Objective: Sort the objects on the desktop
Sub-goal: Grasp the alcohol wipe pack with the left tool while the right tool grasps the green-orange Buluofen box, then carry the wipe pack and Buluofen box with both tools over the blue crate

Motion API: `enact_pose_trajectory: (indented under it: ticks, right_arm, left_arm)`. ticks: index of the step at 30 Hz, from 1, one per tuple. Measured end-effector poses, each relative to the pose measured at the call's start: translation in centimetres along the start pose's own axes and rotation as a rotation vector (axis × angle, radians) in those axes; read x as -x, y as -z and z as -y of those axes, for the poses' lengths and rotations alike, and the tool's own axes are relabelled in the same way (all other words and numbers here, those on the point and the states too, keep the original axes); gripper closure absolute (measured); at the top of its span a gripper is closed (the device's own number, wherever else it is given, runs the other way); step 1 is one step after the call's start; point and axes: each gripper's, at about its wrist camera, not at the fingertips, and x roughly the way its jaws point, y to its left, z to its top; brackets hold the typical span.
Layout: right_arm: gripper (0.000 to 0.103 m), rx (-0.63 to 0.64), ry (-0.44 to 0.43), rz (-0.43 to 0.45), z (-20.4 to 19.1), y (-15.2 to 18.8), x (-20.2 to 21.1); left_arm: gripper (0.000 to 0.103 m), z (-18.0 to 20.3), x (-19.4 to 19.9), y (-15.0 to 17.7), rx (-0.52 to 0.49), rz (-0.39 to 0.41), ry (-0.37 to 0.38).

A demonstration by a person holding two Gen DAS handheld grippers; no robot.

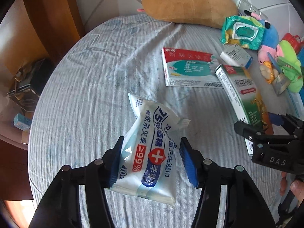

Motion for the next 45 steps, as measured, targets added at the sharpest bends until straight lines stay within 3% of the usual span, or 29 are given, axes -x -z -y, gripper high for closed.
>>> enact_pose_trajectory:
  ticks: [7,13,24,35,45]
  right_arm:
    - [0.015,-0.01,-0.005,0.054,1.0,1.2,4.4]
    - [0.015,-0.041,0.008,0.136,3.2,3.3,10.5]
    - [0.015,-0.107,0.031,0.262,7.9,7.6,20.7]
    - [0.015,-0.146,0.039,0.346,14.3,12.3,28.1]
    - [0.015,-0.285,0.096,0.398,18.7,17.3,32.7]
  left_arm:
    - [0.047,1.3,3.7,0.3,-0.011,0.047,0.014]
    - [0.047,3.7,8.7,0.9,-0.05,0.119,0.028]
    - [0.047,10.6,16.1,2.5,-0.107,0.206,0.055]
    - [0.047,18.5,20.7,4.6,-0.131,0.264,0.089]
    - [0.047,24.3,23.4,6.1,-0.257,0.291,0.177]
